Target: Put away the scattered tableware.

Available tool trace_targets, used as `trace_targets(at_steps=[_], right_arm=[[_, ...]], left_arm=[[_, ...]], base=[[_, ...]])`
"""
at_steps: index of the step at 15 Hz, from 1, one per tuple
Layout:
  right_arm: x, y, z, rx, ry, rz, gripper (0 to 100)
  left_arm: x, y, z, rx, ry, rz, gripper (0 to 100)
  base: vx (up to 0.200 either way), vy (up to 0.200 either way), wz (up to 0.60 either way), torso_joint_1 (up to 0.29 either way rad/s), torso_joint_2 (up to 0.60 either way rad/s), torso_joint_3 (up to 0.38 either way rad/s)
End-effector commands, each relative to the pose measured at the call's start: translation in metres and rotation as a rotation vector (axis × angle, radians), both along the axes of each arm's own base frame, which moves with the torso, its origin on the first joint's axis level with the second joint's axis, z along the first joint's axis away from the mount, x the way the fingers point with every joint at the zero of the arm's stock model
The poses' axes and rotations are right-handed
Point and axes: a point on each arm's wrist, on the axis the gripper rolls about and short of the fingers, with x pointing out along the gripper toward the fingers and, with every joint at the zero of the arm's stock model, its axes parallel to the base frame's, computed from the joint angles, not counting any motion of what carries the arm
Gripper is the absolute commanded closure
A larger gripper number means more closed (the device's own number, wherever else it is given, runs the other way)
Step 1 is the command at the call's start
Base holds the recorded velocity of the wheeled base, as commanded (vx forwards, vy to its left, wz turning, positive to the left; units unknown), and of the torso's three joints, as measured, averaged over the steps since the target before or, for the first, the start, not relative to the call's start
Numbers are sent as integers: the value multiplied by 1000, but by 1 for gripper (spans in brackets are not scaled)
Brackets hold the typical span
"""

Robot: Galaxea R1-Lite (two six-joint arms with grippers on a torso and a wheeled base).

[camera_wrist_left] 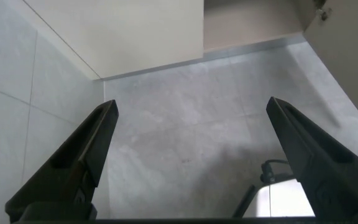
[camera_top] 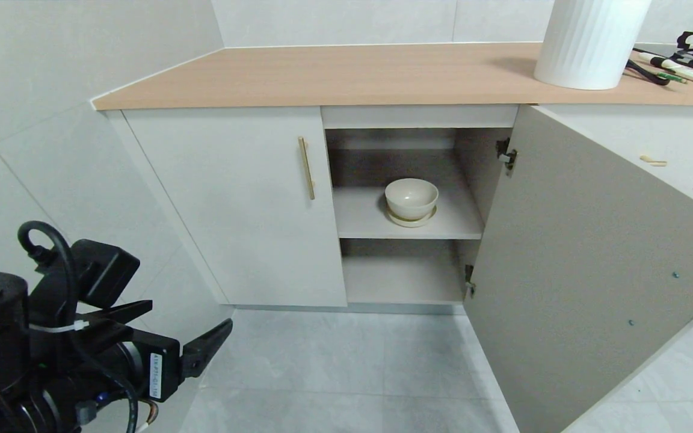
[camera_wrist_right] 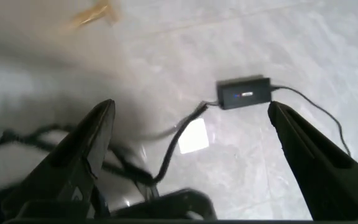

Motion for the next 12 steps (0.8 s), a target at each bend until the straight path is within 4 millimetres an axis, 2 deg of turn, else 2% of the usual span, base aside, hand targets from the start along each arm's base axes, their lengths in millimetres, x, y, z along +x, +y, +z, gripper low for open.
trace_targets(at_steps=[1, 4, 6, 12], right_arm=[[13, -8, 0, 2, -51, -59, 0], [27, -15, -2, 12, -78, -106, 0], [45, -24, -18, 11, -69, -149, 0], [77, -27, -37, 71, -218, -139, 0]], left_arm=[[0, 0, -1, 2, 3, 1, 0], [0, 0, 0, -2, -2, 0, 0], [1, 0, 0, -5, -3, 0, 0], [5, -1, 5, -56, -48, -10, 0]], base=[[0, 0, 0, 0, 0, 0], [0, 0, 0, 0, 0, 0], [0, 0, 0, 0, 0, 0], [0, 0, 0, 0, 0, 0]])
